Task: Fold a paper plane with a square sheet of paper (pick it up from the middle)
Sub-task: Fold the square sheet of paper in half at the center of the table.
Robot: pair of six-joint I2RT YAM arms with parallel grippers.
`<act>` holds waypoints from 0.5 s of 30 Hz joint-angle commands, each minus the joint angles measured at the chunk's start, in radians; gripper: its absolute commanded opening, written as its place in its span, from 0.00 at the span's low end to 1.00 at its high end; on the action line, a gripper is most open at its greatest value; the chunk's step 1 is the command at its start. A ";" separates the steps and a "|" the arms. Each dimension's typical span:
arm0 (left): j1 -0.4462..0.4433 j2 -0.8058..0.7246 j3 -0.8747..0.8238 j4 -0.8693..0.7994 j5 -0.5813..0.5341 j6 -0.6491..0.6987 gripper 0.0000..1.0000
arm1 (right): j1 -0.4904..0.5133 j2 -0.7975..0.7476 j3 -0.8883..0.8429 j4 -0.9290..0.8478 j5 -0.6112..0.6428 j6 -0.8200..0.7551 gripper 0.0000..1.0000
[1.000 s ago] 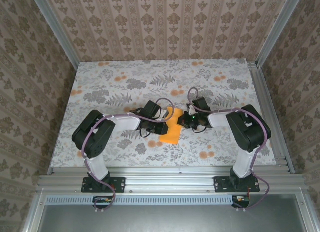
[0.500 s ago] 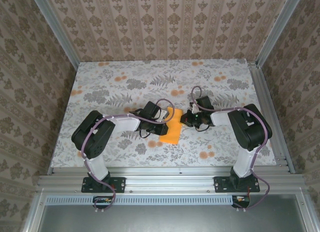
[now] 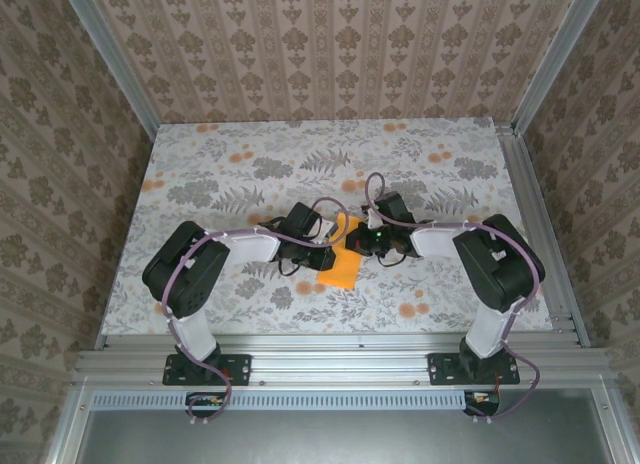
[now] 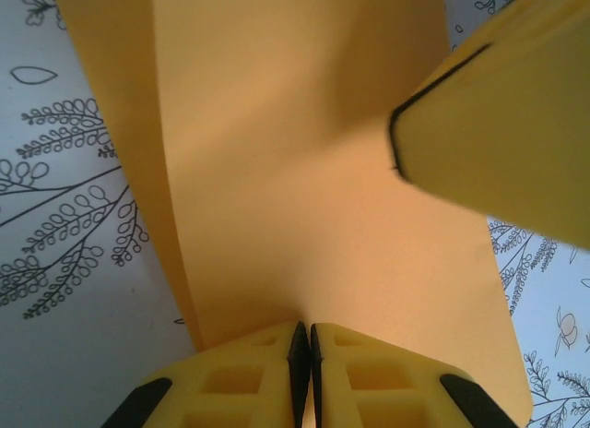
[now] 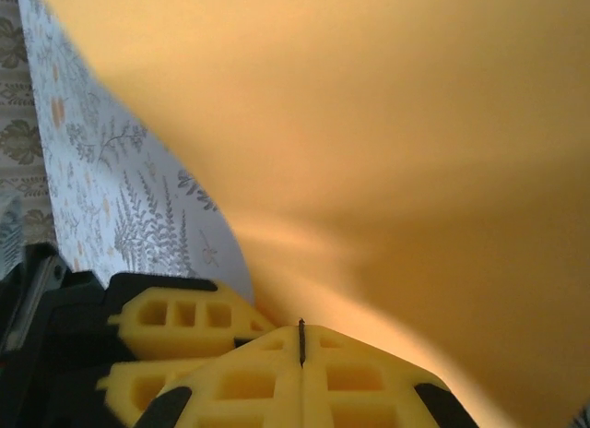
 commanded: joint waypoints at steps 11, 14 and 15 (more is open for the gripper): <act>0.012 0.016 -0.072 -0.218 -0.116 0.043 0.15 | -0.113 0.164 0.100 -0.056 0.012 -0.112 0.00; 0.013 0.015 -0.073 -0.237 -0.125 0.057 0.15 | -0.143 0.181 0.105 -0.054 0.005 -0.123 0.00; 0.013 0.013 -0.075 -0.243 -0.127 0.060 0.15 | -0.150 0.180 0.109 -0.060 0.011 -0.128 0.00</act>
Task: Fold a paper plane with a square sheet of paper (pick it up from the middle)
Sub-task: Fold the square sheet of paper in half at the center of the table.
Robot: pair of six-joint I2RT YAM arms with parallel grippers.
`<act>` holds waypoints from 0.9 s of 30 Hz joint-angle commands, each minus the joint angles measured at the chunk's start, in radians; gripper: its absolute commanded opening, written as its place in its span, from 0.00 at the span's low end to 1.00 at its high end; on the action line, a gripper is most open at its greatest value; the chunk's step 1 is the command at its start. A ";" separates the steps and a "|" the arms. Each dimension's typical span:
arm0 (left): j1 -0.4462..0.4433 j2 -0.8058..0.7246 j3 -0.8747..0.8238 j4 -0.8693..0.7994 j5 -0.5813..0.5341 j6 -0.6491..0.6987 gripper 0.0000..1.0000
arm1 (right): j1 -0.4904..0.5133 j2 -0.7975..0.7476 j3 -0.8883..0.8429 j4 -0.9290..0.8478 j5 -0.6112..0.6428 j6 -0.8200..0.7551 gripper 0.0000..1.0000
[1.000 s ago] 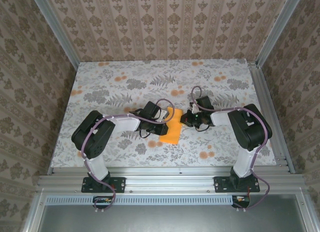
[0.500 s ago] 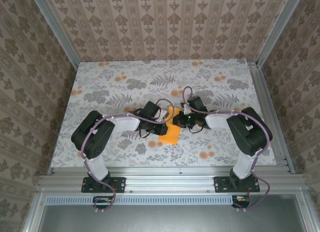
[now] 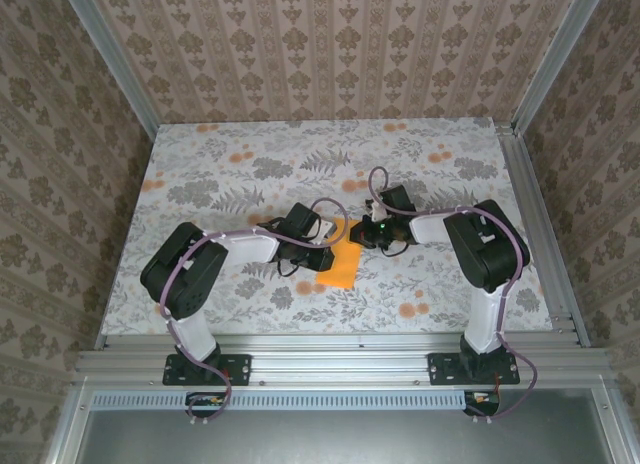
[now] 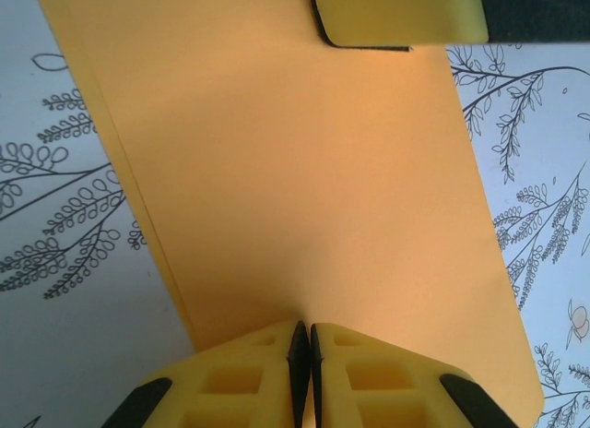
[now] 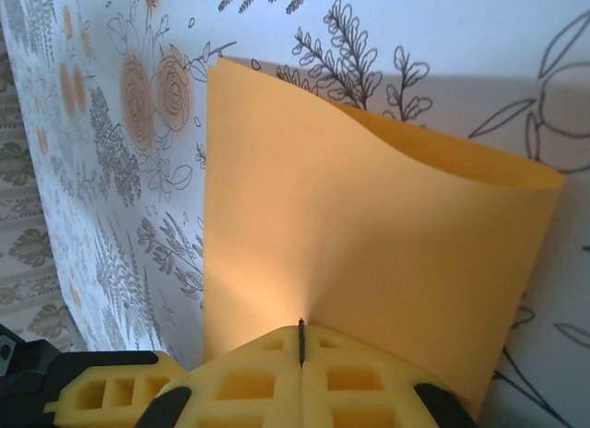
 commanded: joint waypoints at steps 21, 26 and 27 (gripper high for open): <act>0.018 0.021 -0.073 -0.263 -0.105 0.069 0.15 | -0.146 0.114 0.158 -0.139 0.138 -0.116 0.00; 0.018 0.011 -0.075 -0.254 -0.069 0.058 0.15 | -0.145 0.119 0.182 -0.143 0.129 -0.111 0.00; 0.018 0.009 -0.075 -0.251 -0.063 0.056 0.15 | -0.145 0.118 0.184 -0.142 0.128 -0.109 0.00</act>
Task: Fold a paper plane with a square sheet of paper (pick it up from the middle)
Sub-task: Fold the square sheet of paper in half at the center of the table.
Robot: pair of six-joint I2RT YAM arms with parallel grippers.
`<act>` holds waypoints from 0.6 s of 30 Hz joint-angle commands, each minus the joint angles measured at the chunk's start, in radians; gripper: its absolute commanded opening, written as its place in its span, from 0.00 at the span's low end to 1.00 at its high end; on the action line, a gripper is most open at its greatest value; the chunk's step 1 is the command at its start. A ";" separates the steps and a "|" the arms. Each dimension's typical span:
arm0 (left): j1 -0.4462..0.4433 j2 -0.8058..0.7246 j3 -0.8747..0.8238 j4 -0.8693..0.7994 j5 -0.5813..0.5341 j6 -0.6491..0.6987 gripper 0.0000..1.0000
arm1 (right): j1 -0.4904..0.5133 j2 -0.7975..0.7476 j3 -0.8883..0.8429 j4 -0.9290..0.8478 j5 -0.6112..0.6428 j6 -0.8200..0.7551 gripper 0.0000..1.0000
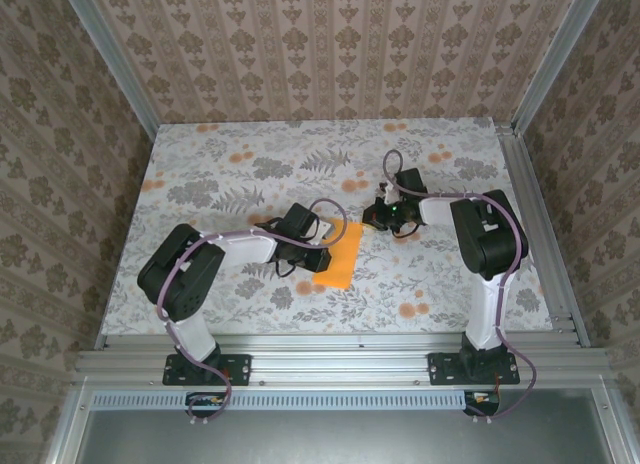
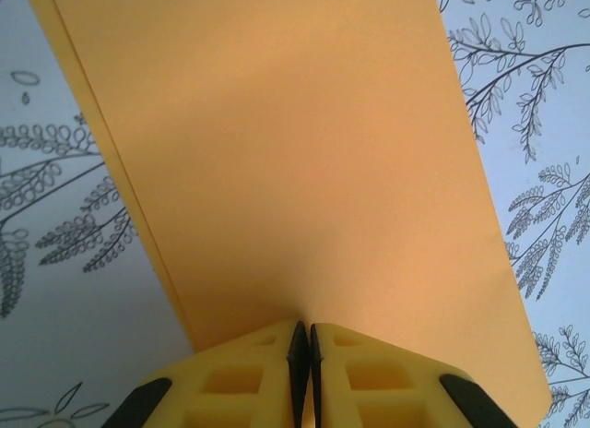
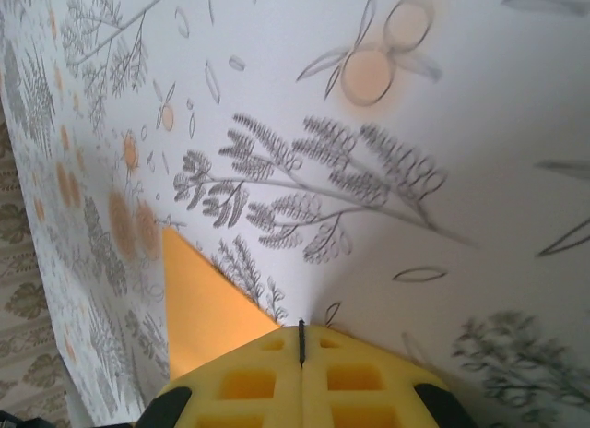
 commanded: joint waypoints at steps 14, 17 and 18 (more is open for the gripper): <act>0.012 0.039 -0.029 -0.146 0.059 -0.055 0.16 | 0.072 -0.248 -0.165 -0.001 0.038 0.036 0.02; 0.011 0.044 -0.022 -0.136 0.074 -0.069 0.16 | 0.164 -0.305 -0.247 0.040 0.045 0.099 0.02; 0.011 0.046 -0.021 -0.133 0.079 -0.072 0.16 | 0.198 -0.318 -0.269 0.049 0.053 0.115 0.02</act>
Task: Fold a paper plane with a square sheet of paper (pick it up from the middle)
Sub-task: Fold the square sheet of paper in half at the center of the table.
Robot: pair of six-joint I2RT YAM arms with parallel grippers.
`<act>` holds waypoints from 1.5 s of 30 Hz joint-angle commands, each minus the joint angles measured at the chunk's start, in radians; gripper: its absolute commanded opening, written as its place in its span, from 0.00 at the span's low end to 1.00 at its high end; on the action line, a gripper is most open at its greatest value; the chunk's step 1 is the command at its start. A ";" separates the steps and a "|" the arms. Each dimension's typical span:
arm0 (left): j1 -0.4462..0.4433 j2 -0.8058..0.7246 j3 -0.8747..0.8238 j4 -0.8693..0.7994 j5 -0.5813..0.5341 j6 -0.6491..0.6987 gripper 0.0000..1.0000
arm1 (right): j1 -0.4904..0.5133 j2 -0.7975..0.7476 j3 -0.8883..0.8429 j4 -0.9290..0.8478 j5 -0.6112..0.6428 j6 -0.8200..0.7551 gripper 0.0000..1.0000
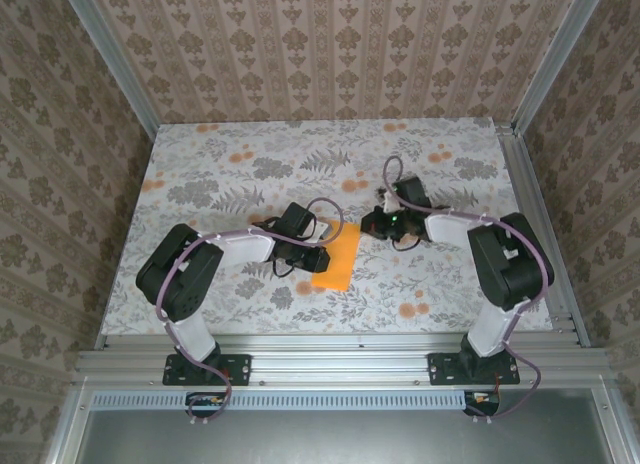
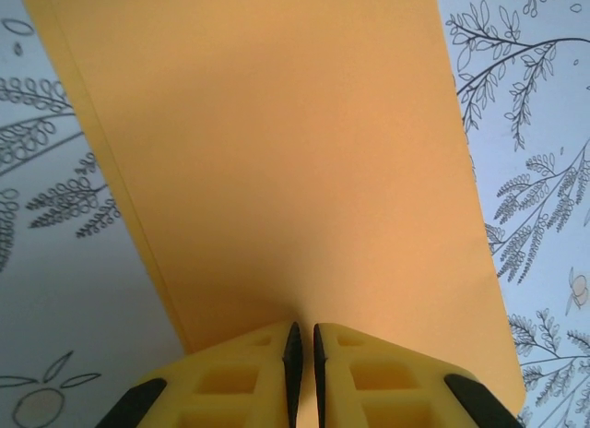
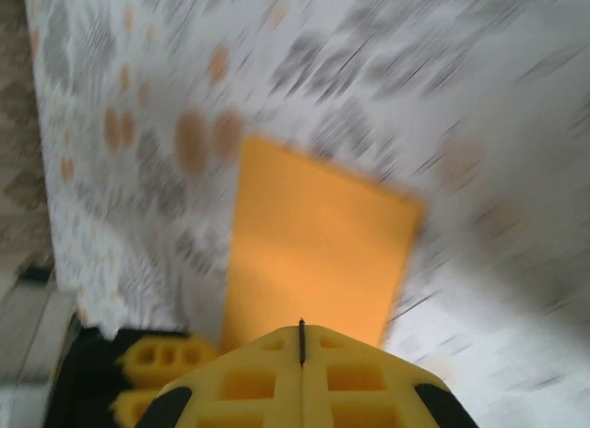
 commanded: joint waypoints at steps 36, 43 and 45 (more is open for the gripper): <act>0.019 0.059 -0.057 -0.080 0.029 -0.035 0.16 | 0.318 -0.204 -0.383 -0.060 0.131 0.149 0.01; 0.016 0.019 -0.014 -0.093 0.081 -0.057 0.20 | 0.304 -0.253 -0.305 -0.076 0.133 0.148 0.02; 0.017 -0.003 0.010 -0.106 0.093 -0.063 0.23 | 0.290 -0.267 -0.289 -0.065 0.130 0.155 0.02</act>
